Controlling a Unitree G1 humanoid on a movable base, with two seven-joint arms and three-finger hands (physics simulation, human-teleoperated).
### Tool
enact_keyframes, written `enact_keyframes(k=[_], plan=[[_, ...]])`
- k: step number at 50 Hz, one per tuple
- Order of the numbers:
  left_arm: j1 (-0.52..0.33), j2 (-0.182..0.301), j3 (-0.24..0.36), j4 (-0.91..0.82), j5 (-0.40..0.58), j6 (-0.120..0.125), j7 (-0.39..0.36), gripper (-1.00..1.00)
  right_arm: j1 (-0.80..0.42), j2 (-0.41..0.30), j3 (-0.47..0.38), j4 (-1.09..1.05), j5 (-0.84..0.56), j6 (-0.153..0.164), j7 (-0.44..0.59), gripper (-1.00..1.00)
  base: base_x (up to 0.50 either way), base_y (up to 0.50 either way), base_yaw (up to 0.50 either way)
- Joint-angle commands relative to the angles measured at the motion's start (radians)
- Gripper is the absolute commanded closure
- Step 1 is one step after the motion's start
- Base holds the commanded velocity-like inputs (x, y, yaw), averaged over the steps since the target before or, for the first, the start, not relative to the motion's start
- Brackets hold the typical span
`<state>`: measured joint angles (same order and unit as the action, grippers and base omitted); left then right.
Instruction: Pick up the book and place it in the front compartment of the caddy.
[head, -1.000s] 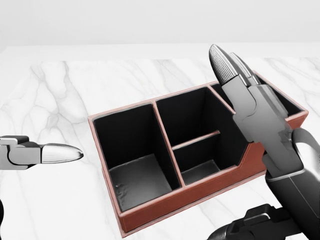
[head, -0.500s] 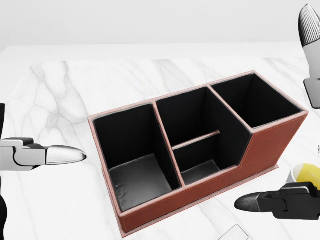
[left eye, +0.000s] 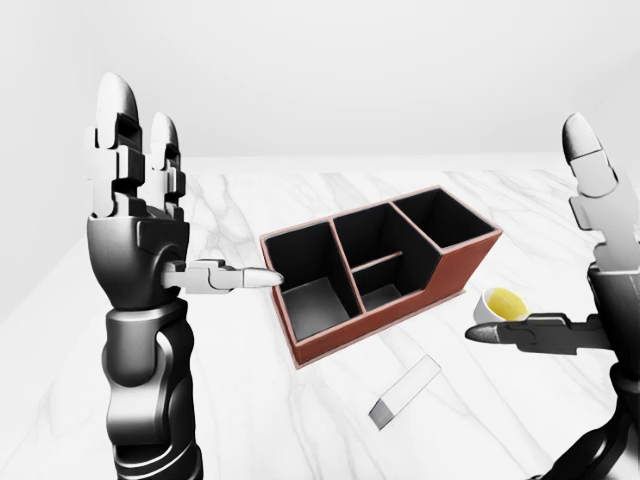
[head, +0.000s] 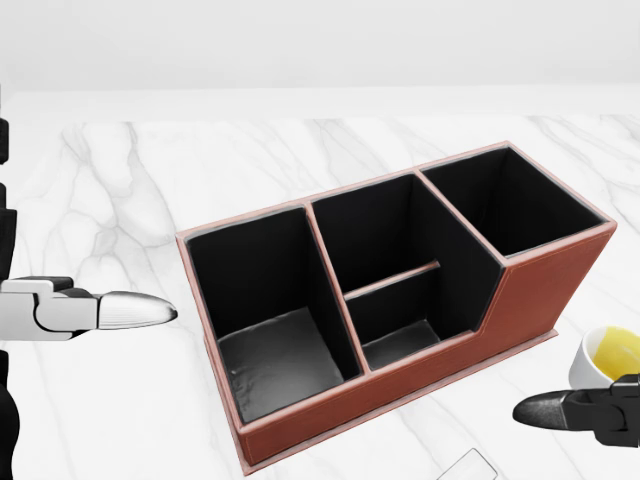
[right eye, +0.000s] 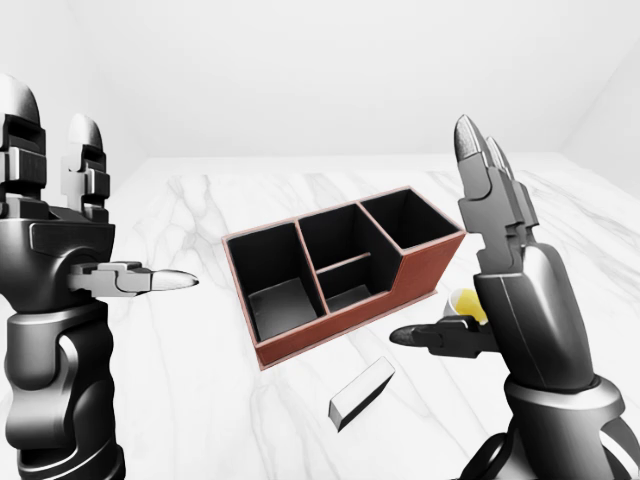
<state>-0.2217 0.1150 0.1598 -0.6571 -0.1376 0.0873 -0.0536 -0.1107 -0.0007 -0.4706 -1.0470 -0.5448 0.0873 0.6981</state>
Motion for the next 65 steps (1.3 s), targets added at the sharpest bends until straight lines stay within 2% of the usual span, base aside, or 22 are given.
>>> enact_keyframes(k=[1,19,20,24,28,29,30,31,32,56,65], plan=[[0.002,-0.002,-0.002,0.0,0.001,0.0,0.0,-1.0,0.046,-0.029,-0.028,0.0,0.061,0.0,0.0,-1.0,0.0,0.0,0.0],[0.002,-0.002,-0.004,0.005,0.003,0.0,0.0,-1.0,0.256,-0.026,0.071,0.0,0.071,0.0,0.0,-1.0,0.0,0.0,0.0],[0.002,-0.002,-0.004,0.007,0.003,0.0,0.0,-1.0,0.279,-0.03,0.081,0.0,0.07,-0.01,0.0,-1.0,0.0,0.0,0.0],[0.001,-0.003,-0.005,0.008,0.005,0.0,-0.001,-1.0,0.319,-0.035,0.089,0.039,0.071,-0.091,0.0,-1.0,0.0,0.0,0.0],[0.003,-0.003,-0.005,0.007,0.006,0.0,-0.001,-1.0,0.336,-0.029,0.082,0.045,0.077,-0.127,0.0,-1.0,0.0,0.0,0.0],[0.003,-0.003,-0.005,0.007,0.006,0.0,-0.001,-1.0,0.336,-0.028,0.082,0.045,0.077,-0.128,0.0,-1.0,0.0,0.0,0.0],[0.004,-0.003,-0.006,0.008,0.007,0.0,-0.001,-1.0,0.348,-0.025,0.079,0.053,0.081,-0.156,0.0,-1.0,0.0,0.0,0.0],[0.004,-0.003,-0.006,0.008,0.007,0.0,-0.001,-1.0,0.349,-0.024,0.078,0.054,0.081,-0.159,0.0,-1.0,0.0,0.0,0.0],[0.005,-0.004,-0.006,0.008,0.007,0.0,-0.001,-1.0,0.357,-0.019,0.077,0.069,0.08,-0.175,0.0,-1.0,0.0,0.0,0.0],[0.011,-0.007,-0.009,0.018,0.015,0.0,-0.006,-1.0,0.425,0.029,0.031,0.124,0.11,-0.175,0.0,-1.0,0.0,0.0,0.0],[0.013,-0.008,-0.012,0.022,0.017,0.0,-0.006,-1.0,0.461,0.057,0.047,0.154,0.09,-0.175,0.0,-1.0,0.0,0.0,0.0]])
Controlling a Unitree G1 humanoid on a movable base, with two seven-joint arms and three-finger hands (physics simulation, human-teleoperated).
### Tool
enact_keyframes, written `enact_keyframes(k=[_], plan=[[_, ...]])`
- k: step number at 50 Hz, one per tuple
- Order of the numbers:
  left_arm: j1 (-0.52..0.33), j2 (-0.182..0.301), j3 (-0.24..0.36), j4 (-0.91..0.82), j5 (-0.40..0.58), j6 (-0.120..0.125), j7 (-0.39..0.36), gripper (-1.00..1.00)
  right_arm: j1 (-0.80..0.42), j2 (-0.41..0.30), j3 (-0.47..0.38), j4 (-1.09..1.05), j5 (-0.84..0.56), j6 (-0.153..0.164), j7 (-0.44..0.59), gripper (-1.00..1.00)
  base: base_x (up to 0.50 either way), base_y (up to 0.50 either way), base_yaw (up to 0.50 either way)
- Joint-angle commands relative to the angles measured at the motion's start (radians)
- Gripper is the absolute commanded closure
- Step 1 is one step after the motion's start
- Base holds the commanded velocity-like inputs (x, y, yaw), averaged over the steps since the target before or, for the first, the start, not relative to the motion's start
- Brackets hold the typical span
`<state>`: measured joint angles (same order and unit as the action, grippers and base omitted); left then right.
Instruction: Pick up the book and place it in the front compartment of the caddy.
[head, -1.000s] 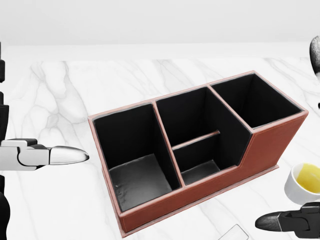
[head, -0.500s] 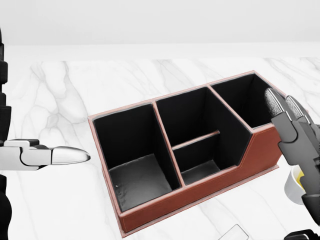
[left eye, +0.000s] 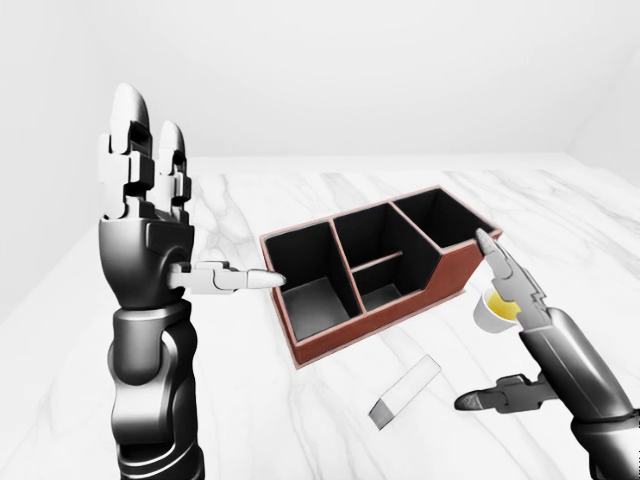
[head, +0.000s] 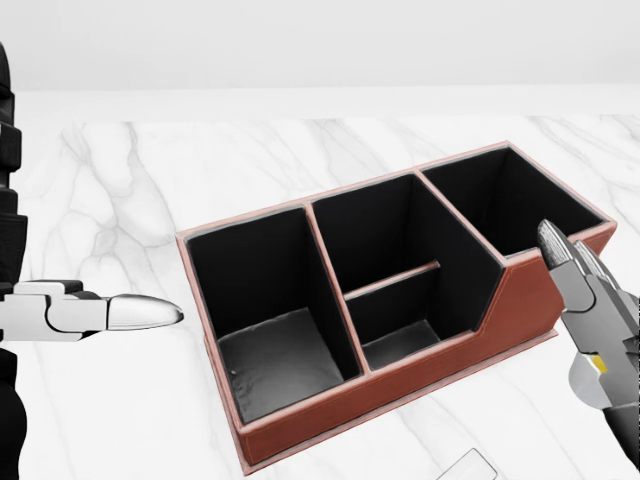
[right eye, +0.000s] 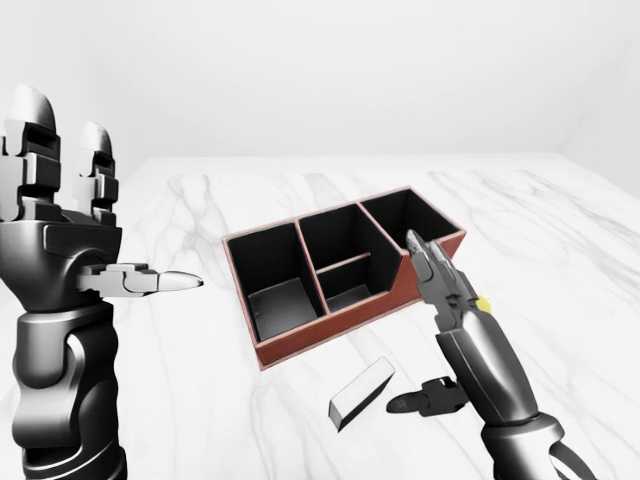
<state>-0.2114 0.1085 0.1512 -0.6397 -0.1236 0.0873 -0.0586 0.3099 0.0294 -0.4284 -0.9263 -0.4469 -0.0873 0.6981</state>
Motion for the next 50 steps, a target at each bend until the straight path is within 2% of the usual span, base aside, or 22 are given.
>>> enact_keyframes(k=[1,17,37,50], plan=[[0.003,-0.002,-0.003,0.004,0.004,0.0,-0.001,-1.0,0.043,0.029,0.007,0.038,-0.011,0.0,0.0,-1.0,0.0,0.0,0.0],[0.003,-0.005,-0.004,0.004,0.003,0.0,0.0,-1.0,0.086,0.048,0.072,0.105,-0.093,0.0,0.0,-1.0,0.0,0.0,0.0],[-0.003,-0.001,-0.002,0.007,0.003,0.0,0.003,-1.0,0.113,0.043,0.122,0.147,-0.157,0.0,0.0,-1.0,0.0,0.0,0.0],[-0.002,-0.002,-0.002,-0.001,0.001,0.0,0.003,-1.0,0.116,0.022,0.183,0.222,-0.256,0.0,0.0,-1.0,0.0,0.0,0.0]])
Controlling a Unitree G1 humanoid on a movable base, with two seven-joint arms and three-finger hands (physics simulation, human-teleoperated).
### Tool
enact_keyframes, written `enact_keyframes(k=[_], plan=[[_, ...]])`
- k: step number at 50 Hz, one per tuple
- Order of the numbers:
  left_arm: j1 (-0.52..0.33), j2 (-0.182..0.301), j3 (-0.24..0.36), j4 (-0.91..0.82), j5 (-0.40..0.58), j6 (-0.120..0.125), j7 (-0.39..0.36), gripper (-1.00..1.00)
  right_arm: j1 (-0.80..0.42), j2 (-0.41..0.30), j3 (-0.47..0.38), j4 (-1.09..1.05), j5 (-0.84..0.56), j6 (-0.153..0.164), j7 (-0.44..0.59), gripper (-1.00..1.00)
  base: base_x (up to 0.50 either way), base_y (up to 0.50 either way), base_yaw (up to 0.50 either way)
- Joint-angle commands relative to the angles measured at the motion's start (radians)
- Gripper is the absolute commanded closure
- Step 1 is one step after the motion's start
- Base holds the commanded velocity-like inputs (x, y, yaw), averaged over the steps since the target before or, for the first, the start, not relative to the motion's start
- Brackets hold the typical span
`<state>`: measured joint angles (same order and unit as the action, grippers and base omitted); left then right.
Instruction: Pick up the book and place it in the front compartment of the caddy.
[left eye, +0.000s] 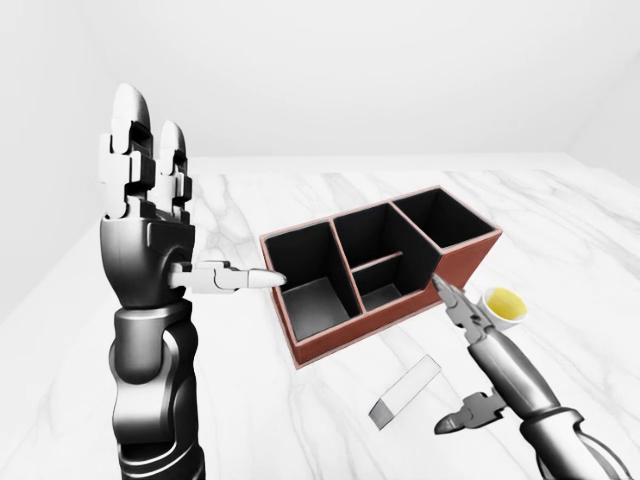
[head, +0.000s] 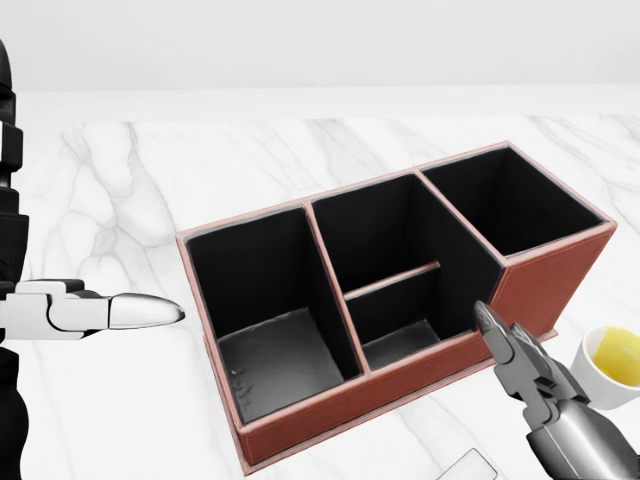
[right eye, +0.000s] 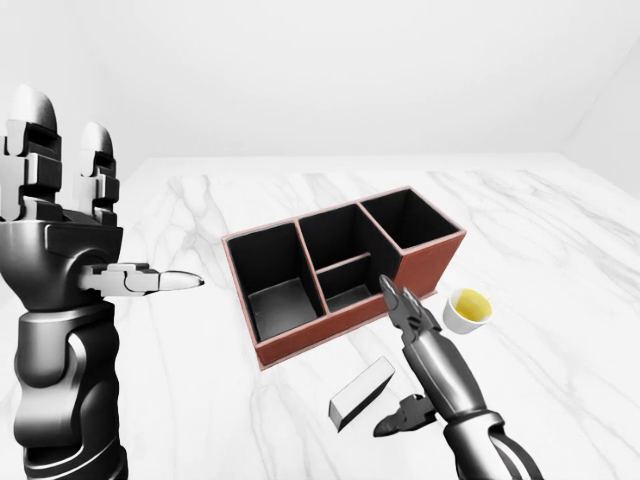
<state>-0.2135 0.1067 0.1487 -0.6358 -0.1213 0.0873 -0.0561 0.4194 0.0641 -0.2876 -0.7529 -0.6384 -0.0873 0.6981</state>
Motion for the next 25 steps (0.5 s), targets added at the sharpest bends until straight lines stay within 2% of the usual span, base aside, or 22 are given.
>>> enact_keyframes(k=[1,25], plan=[[0.001,0.0,0.0,-0.005,0.0,0.0,0.0,-1.0,0.009,-0.015,0.046,0.056,-0.074,0.0,0.0,-1.0,0.0,0.0,0.0],[0.004,-0.002,-0.002,-0.002,0.004,0.0,0.0,-1.0,0.037,-0.046,0.109,0.115,-0.161,0.0,-0.007,-1.0,0.0,0.0,0.0]])
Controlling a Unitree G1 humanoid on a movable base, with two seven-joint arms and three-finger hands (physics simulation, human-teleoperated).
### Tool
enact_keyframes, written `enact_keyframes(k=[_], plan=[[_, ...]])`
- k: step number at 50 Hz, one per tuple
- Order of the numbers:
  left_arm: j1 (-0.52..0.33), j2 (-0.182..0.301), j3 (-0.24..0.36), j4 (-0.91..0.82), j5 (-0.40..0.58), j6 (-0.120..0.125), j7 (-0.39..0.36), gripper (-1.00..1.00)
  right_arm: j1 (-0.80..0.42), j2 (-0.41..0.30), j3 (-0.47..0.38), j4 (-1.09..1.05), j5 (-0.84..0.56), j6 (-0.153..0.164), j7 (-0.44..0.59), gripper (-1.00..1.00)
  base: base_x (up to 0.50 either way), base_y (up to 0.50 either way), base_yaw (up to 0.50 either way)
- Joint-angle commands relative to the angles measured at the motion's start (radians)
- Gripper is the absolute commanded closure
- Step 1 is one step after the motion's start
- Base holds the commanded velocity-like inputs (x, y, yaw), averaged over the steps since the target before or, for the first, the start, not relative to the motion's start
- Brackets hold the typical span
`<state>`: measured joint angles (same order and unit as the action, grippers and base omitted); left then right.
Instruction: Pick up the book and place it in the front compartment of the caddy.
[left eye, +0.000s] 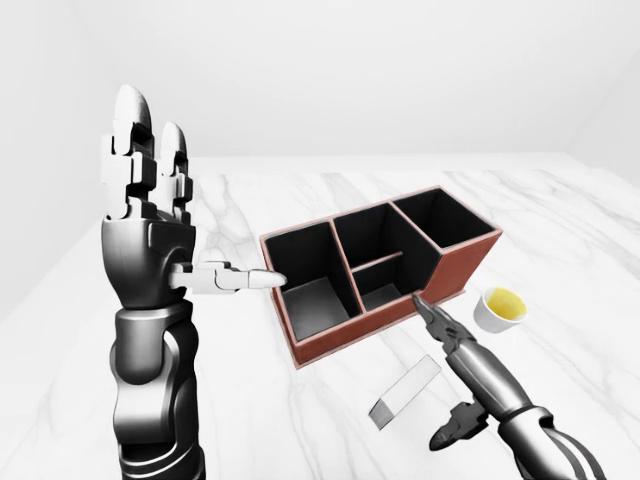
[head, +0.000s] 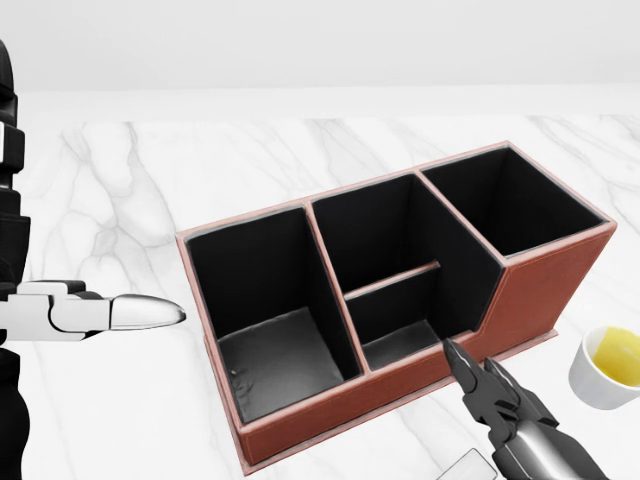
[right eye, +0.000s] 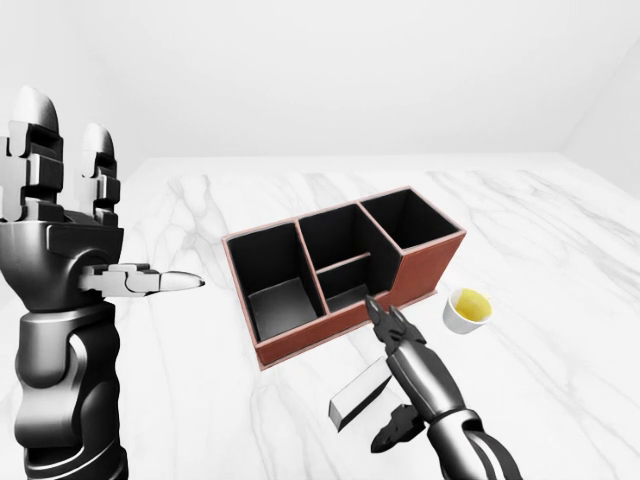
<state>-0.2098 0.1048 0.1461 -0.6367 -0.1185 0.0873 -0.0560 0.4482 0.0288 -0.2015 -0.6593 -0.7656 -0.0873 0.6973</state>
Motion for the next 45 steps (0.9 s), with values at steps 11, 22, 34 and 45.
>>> enact_keyframes(k=[11,22,34,45], plan=[[-0.001,0.0,-0.001,0.002,0.002,0.0,0.001,-1.0,-0.032,-0.03,0.04,0.033,-0.049,0.0,-0.011,-1.0,0.0,0.0,0.0],[0.001,-0.001,-0.001,0.006,0.003,0.0,-0.001,-1.0,-0.094,-0.064,0.064,0.041,-0.063,0.0,-0.019,-1.0,0.0,0.0,0.0],[-0.002,0.0,-0.001,0.0,0.003,0.0,0.0,-1.0,-0.11,-0.082,0.084,0.063,-0.066,0.0,-0.031,-1.0,0.0,0.0,0.0],[-0.003,0.001,0.002,-0.007,0.001,0.0,0.0,-1.0,-0.103,-0.09,0.109,0.065,-0.071,0.0,-0.029,-1.0,0.0,0.0,0.0]])
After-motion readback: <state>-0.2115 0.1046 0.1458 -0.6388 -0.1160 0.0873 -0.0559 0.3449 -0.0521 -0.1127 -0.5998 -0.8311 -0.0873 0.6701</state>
